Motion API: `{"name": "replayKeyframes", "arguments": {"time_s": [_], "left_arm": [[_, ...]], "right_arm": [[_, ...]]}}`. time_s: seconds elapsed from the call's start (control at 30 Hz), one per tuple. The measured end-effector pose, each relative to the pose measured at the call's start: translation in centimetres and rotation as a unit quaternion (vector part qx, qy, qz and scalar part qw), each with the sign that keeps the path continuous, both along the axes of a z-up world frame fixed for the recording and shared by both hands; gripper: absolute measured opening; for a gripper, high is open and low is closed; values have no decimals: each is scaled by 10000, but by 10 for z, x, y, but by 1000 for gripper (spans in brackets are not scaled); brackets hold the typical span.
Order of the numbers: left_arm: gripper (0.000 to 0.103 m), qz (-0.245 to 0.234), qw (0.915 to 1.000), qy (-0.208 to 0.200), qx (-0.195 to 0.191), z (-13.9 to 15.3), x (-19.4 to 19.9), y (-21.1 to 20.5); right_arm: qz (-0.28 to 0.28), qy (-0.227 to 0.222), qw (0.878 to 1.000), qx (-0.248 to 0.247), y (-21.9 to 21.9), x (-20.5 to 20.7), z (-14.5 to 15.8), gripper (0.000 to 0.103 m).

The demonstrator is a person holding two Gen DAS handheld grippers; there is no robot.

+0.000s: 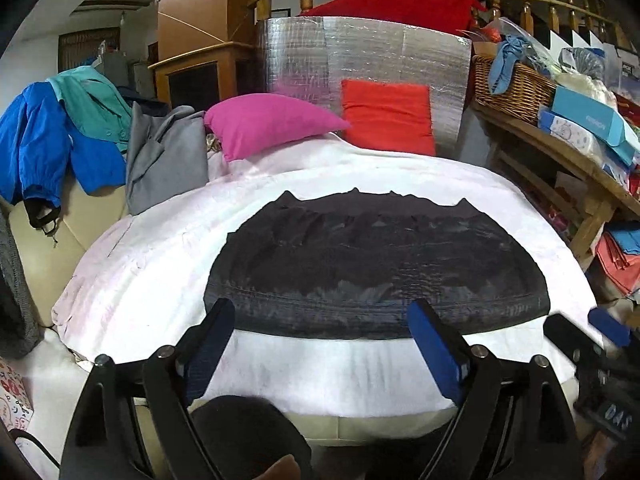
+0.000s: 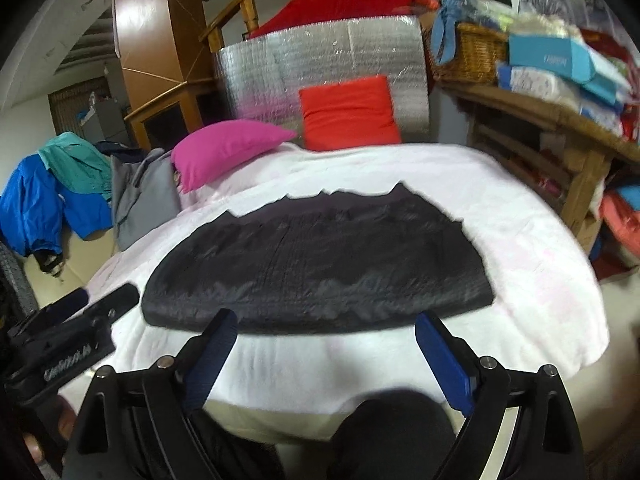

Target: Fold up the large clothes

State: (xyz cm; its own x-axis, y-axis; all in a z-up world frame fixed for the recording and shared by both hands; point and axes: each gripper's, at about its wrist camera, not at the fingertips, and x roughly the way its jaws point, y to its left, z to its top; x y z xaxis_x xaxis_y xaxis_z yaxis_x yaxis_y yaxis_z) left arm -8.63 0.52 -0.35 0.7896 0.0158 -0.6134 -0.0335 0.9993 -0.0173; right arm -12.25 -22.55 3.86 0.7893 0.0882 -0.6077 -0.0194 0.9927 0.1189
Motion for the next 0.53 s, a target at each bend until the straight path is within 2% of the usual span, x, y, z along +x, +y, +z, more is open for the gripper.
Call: {"name": "replayKeyframes", "arguments": {"time_s": [0.07,0.27,0.53], "left_arm": [[94,-4,10000,9,-3,-1,-1,-3],[96,-35,9999,108,-25,-8,0,-4],[96,-11,10000,32,-41,-8,-3,-3]], "right_arm": [[-70,-34,9999,-97,-1,3,3,93],[-148,307,9991,-269,-2,21,-10,93],[-125,308,9988,-371,2,20,-12,93]]}}
